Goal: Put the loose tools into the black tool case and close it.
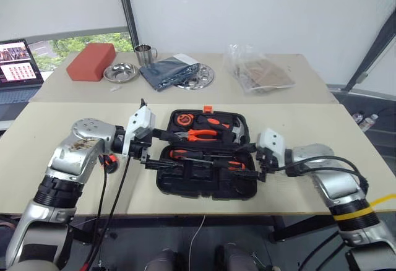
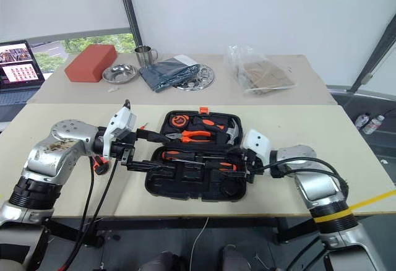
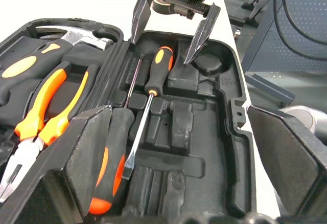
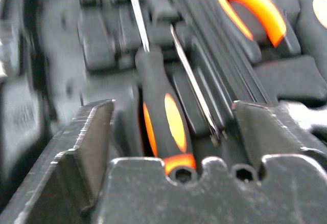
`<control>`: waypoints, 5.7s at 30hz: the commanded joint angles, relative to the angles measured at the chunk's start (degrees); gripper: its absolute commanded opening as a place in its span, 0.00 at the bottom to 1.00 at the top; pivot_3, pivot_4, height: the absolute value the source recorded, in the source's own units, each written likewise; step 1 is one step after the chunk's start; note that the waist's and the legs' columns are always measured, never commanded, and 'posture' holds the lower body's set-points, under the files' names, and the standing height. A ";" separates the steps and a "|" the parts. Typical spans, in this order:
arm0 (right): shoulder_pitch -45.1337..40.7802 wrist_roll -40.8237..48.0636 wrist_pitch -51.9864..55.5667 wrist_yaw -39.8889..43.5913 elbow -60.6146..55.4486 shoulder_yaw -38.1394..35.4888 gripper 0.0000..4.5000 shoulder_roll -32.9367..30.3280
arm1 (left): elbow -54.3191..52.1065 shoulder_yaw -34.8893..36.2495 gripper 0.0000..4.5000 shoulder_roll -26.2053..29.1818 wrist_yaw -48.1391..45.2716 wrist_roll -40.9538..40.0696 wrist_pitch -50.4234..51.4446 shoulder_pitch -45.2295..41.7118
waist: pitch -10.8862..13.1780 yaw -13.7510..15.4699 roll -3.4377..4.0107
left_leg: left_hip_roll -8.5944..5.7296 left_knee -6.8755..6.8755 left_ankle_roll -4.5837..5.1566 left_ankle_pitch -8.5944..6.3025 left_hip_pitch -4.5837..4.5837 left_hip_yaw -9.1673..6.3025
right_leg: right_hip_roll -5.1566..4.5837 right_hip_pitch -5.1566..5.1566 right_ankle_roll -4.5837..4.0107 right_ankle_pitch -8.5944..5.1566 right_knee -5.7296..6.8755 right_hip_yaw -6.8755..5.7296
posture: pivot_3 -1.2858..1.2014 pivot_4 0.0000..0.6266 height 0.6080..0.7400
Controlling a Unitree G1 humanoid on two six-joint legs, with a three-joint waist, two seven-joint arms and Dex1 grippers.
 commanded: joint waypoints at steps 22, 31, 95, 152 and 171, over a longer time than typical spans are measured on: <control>-2.04 3.31 6.39 -7.48 -10.95 -4.11 0.01 7.24 | -0.35 7.18 1.00 5.13 6.02 -0.19 3.08 5.31 | -0.02 -0.09 -0.01 | 0.02 -0.01 -0.11 0.05 0.09 0.01 | -0.02 -0.03 -0.07 -0.05 0.20 0.10 | 0.52 0.24 0.97; -2.34 24.30 24.48 -7.14 -25.78 -16.97 0.53 0.23 | -2.19 29.03 1.00 11.65 16.78 -1.68 9.56 24.44 | -0.01 0.16 0.00 | 0.02 -0.26 -0.14 0.03 -0.03 -0.21 | -0.08 -0.09 -0.28 -0.04 0.00 0.05 | 0.52 0.24 0.97; 25.22 39.82 24.69 -25.20 -46.58 -28.02 1.00 -12.30 | 22.47 -17.75 0.10 -8.50 -6.67 24.30 -18.32 -14.33 | 0.10 1.80 -0.36 | -0.19 0.09 0.24 0.01 -0.39 -0.56 | 0.07 0.07 -0.03 -0.02 -0.22 0.04 | 0.52 0.24 0.97; 26.89 37.93 22.38 -26.90 -43.56 -25.91 1.00 -10.83 | 27.04 -11.44 0.00 -12.51 -1.93 19.45 -18.55 -3.97 | -0.08 1.82 -0.35 | -0.17 0.14 0.24 0.00 -0.09 -0.59 | 0.00 0.35 0.00 -0.02 -0.20 0.20 | 0.52 0.24 0.97; 9.68 32.75 19.24 -16.86 -32.53 -13.03 1.00 -10.55 | -16.30 34.30 0.59 -3.63 25.43 -2.45 18.68 28.57 | -0.06 -0.01 -0.38 | -0.06 -0.08 0.23 -0.01 -0.09 -0.68 | -0.02 0.19 0.18 -0.12 -0.21 0.86 | 0.52 0.24 0.97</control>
